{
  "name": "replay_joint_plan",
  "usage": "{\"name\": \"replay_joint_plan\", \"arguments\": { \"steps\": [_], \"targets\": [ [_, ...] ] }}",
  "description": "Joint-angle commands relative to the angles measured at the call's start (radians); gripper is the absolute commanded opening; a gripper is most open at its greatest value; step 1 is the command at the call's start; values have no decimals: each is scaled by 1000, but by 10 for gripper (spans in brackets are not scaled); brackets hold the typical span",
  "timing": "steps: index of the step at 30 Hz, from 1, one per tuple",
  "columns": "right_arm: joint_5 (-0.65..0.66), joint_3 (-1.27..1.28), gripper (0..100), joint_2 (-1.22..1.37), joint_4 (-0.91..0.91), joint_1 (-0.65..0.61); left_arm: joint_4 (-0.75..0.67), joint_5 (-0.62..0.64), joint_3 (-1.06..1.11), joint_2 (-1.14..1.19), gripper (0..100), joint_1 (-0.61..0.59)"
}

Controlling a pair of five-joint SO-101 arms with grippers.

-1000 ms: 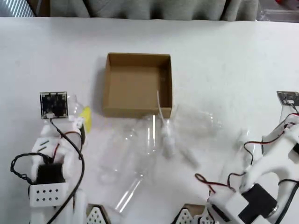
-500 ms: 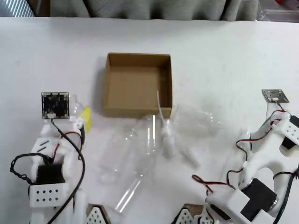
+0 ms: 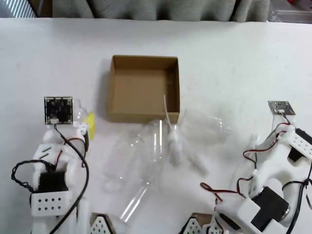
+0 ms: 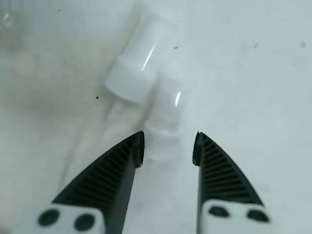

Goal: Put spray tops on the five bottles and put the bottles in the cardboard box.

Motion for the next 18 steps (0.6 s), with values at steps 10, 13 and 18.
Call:
{"name": "replay_joint_plan", "arguments": {
  "steps": [10, 13, 18],
  "targets": [
    [-58, 69, 146, -7, -105, -10, -23, -15, -11, -19, 20, -8],
    [-57, 64, 145, -7, -105, -21, -23, -15, -11, -19, 20, -8],
    [-55, 71, 82, -7, -102, -33, -20, -15, -11, -19, 20, -8]
  ]
}}
